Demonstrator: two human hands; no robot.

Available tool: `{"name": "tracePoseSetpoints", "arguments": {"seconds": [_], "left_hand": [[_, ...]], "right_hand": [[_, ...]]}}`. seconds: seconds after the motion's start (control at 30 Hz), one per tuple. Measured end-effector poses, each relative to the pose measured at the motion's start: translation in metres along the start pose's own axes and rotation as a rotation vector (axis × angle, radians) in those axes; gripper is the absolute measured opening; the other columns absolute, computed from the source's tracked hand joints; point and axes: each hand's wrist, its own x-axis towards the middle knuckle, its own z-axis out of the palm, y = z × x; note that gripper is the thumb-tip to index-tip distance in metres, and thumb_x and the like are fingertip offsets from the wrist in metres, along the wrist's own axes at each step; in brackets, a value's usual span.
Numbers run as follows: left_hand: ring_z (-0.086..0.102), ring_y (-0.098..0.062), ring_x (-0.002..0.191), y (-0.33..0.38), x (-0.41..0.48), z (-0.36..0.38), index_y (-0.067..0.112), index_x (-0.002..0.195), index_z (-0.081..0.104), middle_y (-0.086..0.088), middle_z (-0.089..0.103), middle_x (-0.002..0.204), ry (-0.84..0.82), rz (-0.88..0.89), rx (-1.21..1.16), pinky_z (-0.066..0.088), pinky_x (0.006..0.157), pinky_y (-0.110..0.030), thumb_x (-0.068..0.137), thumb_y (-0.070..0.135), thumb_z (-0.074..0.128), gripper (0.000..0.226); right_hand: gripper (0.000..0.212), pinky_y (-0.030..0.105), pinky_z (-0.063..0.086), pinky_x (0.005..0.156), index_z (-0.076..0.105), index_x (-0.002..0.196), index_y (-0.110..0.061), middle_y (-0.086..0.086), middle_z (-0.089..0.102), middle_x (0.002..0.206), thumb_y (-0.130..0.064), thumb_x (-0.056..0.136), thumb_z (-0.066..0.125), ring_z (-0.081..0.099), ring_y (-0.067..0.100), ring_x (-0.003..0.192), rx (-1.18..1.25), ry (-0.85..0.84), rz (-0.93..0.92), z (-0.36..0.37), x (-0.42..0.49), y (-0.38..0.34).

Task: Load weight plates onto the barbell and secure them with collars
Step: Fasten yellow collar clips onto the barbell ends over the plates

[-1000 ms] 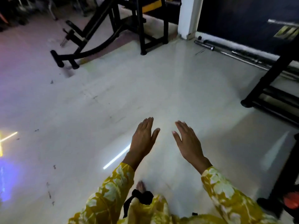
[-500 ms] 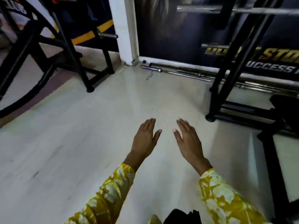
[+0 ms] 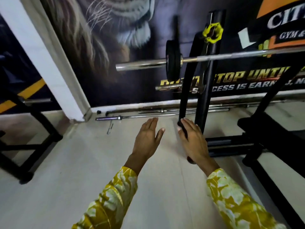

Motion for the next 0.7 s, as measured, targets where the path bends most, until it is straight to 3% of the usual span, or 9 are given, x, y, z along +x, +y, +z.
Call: {"name": "tracePoseSetpoints", "arguments": {"seconds": [0.17, 0.37, 0.43, 0.5, 0.57, 0.7], "left_hand": [[0.03, -0.023, 0.137, -0.002, 0.168, 0.004, 0.01, 0.14, 0.037, -0.011, 0.04, 0.145, 0.048, 0.167, -0.087, 0.024, 0.111, -0.033, 0.096, 0.035, 0.045, 0.051], [0.035, -0.028, 0.134, 0.003, 0.365, 0.002, 0.002, 0.137, 0.04, -0.018, 0.043, 0.142, 0.1, 0.41, -0.113, 0.022, 0.114, -0.035, 0.096, 0.029, 0.048, 0.049], [0.034, -0.028, 0.135, 0.003, 0.421, 0.002, 0.002, 0.138, 0.039, -0.017, 0.042, 0.143, 0.096, 0.473, -0.091, 0.021, 0.114, -0.036, 0.096, 0.03, 0.046, 0.05], [0.032, -0.027, 0.136, 0.0, 0.462, 0.007, 0.003, 0.138, 0.039, -0.016, 0.042, 0.144, 0.078, 0.504, -0.04, 0.021, 0.114, -0.037, 0.096, 0.033, 0.045, 0.052], [0.03, -0.026, 0.137, -0.005, 0.48, 0.013, 0.004, 0.138, 0.039, -0.015, 0.041, 0.144, 0.047, 0.518, -0.036, 0.021, 0.114, -0.038, 0.095, 0.036, 0.046, 0.054], [0.032, -0.027, 0.134, -0.013, 0.488, 0.023, 0.005, 0.137, 0.041, -0.013, 0.042, 0.143, 0.057, 0.543, -0.123, 0.024, 0.111, -0.039, 0.093, 0.037, 0.049, 0.055]], "right_hand": [[0.045, 0.03, 0.017, 0.115, 0.04, 0.138, -0.011, 0.006, 0.038, 0.147, -0.028, 0.096, 0.043, 0.028, 0.019, 0.139, -0.029, 0.11, 0.013, -0.005, 0.133, 0.013], [0.043, 0.036, 0.025, 0.114, 0.042, 0.136, -0.012, 0.008, 0.042, 0.144, -0.028, 0.096, 0.045, 0.031, 0.021, 0.137, -0.018, 0.345, 0.087, -0.012, 0.264, 0.04], [0.044, 0.04, 0.031, 0.111, 0.042, 0.136, -0.01, 0.013, 0.047, 0.139, -0.027, 0.095, 0.045, 0.04, 0.029, 0.131, 0.063, 0.427, 0.171, -0.019, 0.305, 0.054], [0.045, 0.05, 0.039, 0.104, 0.039, 0.137, -0.01, 0.019, 0.051, 0.134, -0.028, 0.096, 0.044, 0.048, 0.037, 0.122, 0.12, 0.505, 0.238, -0.026, 0.341, 0.069], [0.049, 0.053, 0.04, 0.102, 0.036, 0.139, -0.011, 0.016, 0.045, 0.14, -0.031, 0.096, 0.044, 0.049, 0.035, 0.122, 0.187, 0.596, 0.294, -0.034, 0.37, 0.078], [0.052, 0.04, 0.032, 0.111, 0.035, 0.14, -0.008, 0.011, 0.039, 0.145, -0.035, 0.096, 0.044, 0.039, 0.024, 0.13, 0.376, 0.797, 0.384, -0.053, 0.415, 0.099]]}}
